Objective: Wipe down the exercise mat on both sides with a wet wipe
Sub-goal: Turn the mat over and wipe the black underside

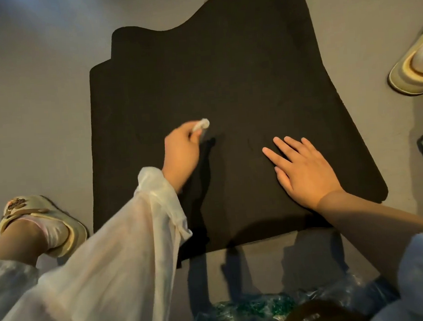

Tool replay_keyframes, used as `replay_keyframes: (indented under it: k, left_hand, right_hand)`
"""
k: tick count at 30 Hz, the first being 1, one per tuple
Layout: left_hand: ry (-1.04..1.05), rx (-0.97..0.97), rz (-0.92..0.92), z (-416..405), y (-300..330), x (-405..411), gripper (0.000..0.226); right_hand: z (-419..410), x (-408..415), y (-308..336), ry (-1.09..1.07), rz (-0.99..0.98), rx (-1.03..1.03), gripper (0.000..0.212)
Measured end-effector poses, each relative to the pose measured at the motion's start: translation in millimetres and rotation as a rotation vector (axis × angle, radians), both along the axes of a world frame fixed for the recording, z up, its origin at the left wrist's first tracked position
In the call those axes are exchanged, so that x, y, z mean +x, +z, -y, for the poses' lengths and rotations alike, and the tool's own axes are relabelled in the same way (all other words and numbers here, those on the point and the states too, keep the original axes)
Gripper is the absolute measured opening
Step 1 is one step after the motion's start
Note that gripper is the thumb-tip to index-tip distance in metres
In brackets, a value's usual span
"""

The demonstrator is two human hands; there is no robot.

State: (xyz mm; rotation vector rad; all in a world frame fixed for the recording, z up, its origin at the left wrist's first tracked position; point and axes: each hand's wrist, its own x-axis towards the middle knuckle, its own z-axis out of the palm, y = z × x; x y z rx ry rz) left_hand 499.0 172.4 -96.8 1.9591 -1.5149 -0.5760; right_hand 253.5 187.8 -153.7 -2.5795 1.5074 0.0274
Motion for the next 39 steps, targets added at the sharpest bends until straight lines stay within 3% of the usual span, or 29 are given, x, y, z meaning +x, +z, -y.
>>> replay_keyframes:
  k: [7,9,11,14,17,21,25,31,39]
  left_hand:
    - [0.061,-0.047,0.049,101,-21,-8,0.023]
    - [0.119,-0.047,-0.022,118,-29,-12,0.031]
    - [0.157,-0.059,0.067,130,-39,-15,0.032]
    - [0.120,0.009,0.036,140,-55,-16,0.023]
    - [0.063,0.052,0.100,141,-58,-13,0.031]
    - [-0.072,0.017,0.036,121,-52,-8,0.026]
    - [-0.182,0.042,0.216,83,-48,-8,0.032]
    - [-0.277,0.058,0.112,0,-41,-20,0.027]
    - [-0.465,0.255,0.191,-107,-41,-33,0.042]
  right_hand:
    - [3,0,-4,0.002,0.070,-0.004,0.047]
    - [4,0,-5,0.007,0.099,-0.033,0.045]
    - [3,1,-5,0.010,0.136,-0.052,0.047]
    - [4,1,-7,-0.005,0.160,-0.062,0.046]
    - [5,0,-8,-0.006,0.171,-0.074,0.046]
    - [5,-1,-8,0.004,0.189,-0.095,0.045]
    - [5,-1,-8,0.020,0.142,-0.094,0.045]
    - [5,-1,-4,0.002,0.116,-0.047,0.048]
    - [3,0,-5,0.011,0.040,-0.049,0.049]
